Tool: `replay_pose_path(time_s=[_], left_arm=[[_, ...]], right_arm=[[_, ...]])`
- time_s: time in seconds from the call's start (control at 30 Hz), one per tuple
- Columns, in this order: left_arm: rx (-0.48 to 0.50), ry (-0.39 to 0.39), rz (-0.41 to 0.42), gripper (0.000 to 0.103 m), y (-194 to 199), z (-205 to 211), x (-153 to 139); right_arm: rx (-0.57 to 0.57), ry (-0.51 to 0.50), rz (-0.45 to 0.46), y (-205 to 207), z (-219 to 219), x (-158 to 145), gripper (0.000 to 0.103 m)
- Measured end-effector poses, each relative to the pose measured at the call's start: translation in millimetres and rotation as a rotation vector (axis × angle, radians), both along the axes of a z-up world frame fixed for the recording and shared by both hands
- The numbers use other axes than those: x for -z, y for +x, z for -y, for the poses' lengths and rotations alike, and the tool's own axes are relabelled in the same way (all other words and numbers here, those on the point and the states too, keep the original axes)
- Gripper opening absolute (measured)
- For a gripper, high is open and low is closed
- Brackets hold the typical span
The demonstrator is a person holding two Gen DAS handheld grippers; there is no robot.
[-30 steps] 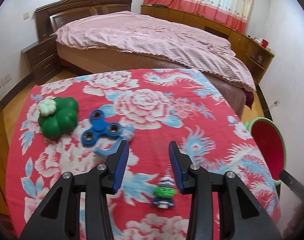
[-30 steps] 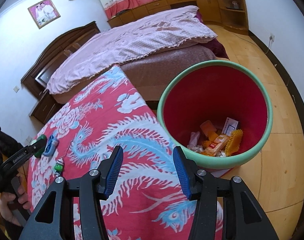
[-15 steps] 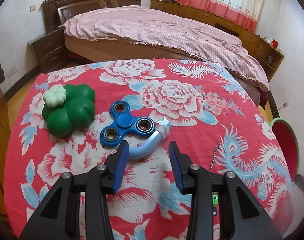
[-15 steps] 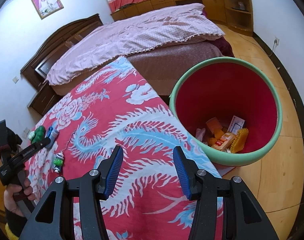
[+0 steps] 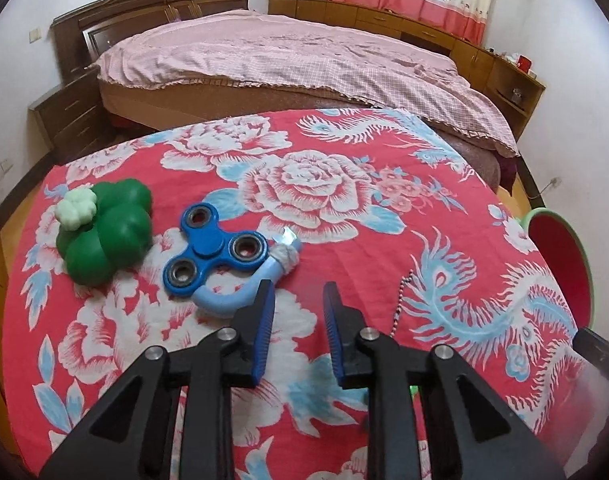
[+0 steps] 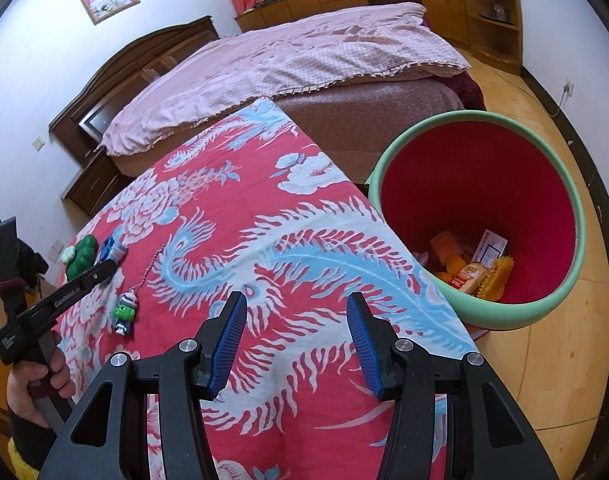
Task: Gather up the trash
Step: 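Grasp the blue curved plastic tube with the left tool and lift it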
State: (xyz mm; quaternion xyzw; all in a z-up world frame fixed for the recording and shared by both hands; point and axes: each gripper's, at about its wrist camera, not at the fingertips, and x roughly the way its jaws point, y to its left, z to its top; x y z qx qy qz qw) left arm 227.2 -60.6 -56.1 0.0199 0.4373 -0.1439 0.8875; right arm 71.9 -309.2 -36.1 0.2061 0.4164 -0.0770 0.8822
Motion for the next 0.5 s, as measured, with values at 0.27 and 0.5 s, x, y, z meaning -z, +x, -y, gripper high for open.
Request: replay_pose_path(time_s=[0.27,0.5], left_arm=[[0.031,0.111,-0.004,0.042,19.4,5.6,2.6],[0.043,0.074,-0.067,0.027,11.5,-1.0,14.6]], right_arm=[[-0.001,0.016,-0.002,0.1,1.3,2.6,0.053],[-0.005,0.021,0.000,0.1,1.0,3.0,0.053]])
